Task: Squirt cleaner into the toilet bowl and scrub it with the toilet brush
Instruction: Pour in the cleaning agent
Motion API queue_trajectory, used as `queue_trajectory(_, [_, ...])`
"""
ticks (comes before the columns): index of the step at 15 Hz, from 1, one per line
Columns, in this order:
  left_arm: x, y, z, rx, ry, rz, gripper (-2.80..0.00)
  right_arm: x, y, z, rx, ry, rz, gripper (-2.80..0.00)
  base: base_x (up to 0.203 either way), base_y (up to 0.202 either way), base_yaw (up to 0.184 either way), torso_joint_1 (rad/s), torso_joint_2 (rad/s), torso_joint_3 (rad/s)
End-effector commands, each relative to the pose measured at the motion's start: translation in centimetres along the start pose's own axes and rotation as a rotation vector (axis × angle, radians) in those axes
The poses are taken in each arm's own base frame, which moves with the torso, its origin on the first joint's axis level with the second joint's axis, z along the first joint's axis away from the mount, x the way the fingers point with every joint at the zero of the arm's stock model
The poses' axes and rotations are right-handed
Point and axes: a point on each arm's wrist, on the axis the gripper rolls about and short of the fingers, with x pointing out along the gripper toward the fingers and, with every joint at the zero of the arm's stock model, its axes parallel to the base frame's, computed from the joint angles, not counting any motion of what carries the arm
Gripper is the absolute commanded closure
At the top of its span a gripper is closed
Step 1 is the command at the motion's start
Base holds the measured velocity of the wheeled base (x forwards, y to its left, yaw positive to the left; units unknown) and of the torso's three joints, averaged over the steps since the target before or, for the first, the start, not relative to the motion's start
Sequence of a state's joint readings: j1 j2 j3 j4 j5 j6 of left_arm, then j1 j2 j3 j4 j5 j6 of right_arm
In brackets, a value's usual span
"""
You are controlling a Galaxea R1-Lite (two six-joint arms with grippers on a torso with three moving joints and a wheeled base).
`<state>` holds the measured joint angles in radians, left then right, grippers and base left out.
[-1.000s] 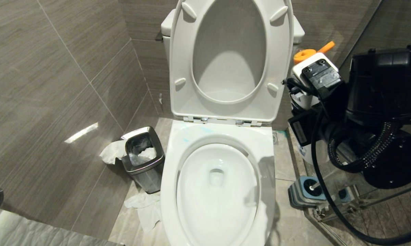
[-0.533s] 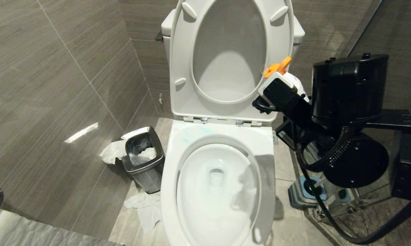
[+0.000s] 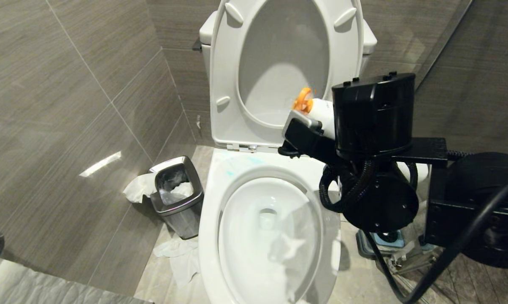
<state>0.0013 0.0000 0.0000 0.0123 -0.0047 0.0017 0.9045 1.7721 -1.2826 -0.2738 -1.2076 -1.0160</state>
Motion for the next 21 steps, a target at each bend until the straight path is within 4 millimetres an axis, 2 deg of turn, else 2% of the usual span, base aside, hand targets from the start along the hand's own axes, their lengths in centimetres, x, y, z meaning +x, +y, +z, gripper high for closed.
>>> queue_trajectory(1, [0.0, 0.0, 0.0, 0.000, 0.003, 0.000, 0.00, 0.0, 0.2, 0.1, -0.113, 0.005, -0.002, 0.00, 0.000, 0.000, 0.000, 0.000, 0.00, 0.000])
queue_trajectory(14, [0.0, 0.0, 0.0, 0.000, 0.003, 0.000, 0.00, -0.3, -1.3, -0.3, -0.473, 0.148, -0.057, 0.00, 0.000, 0.000, 0.000, 0.000, 0.00, 0.000])
queue_trajectory(21, [0.0, 0.0, 0.0, 0.001, 0.003, 0.000, 0.00, 0.4, -1.1, 1.7, -0.558, 0.153, -0.058, 0.00, 0.000, 0.000, 0.000, 0.000, 0.00, 0.000])
